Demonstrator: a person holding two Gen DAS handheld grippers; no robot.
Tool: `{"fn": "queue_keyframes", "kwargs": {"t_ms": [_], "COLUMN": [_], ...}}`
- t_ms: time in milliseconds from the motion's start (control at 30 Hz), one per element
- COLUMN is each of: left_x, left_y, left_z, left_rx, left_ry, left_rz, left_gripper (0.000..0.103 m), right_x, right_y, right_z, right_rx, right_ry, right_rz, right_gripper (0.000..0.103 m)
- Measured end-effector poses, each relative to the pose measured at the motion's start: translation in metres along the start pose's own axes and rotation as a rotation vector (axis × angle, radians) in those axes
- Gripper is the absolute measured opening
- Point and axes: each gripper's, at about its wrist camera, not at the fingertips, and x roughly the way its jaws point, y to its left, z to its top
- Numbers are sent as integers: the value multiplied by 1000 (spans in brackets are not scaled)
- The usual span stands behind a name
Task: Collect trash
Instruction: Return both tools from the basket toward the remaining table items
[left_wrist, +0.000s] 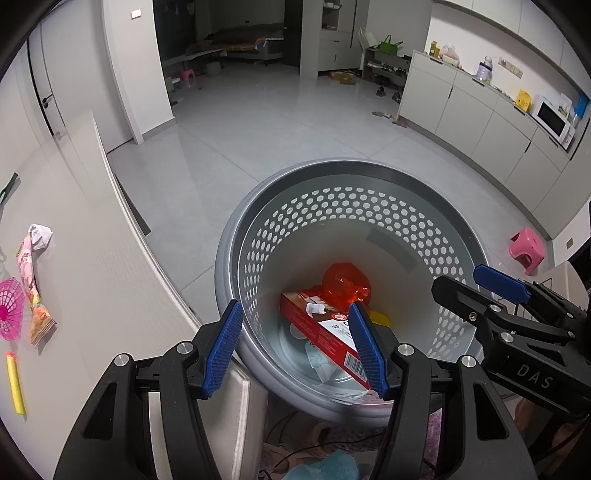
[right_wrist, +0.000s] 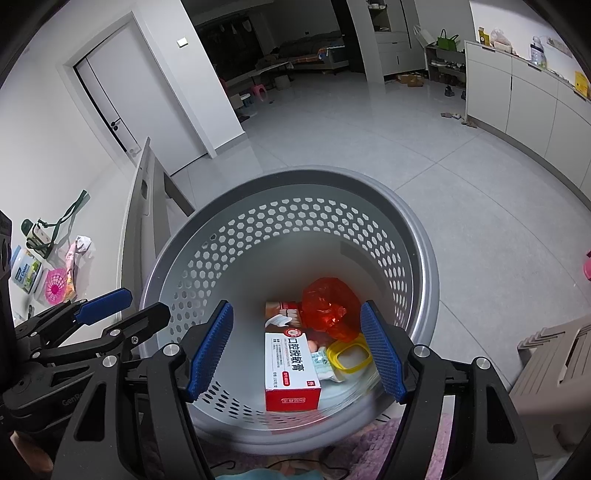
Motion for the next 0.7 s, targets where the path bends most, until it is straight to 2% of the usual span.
{"fn": "queue_keyframes", "kwargs": {"t_ms": [700], "left_x": [-19], "left_y": [5], "left_z": [-9], "left_rx": [-7], "left_ry": [-40], "left_rz": [19], "left_gripper": [65], "right_x": [-20], "right_y": [9], "right_z": [-6], "right_rx": [-14], "right_ry": [-33], "right_rz": [-6], "right_gripper": [69]}}
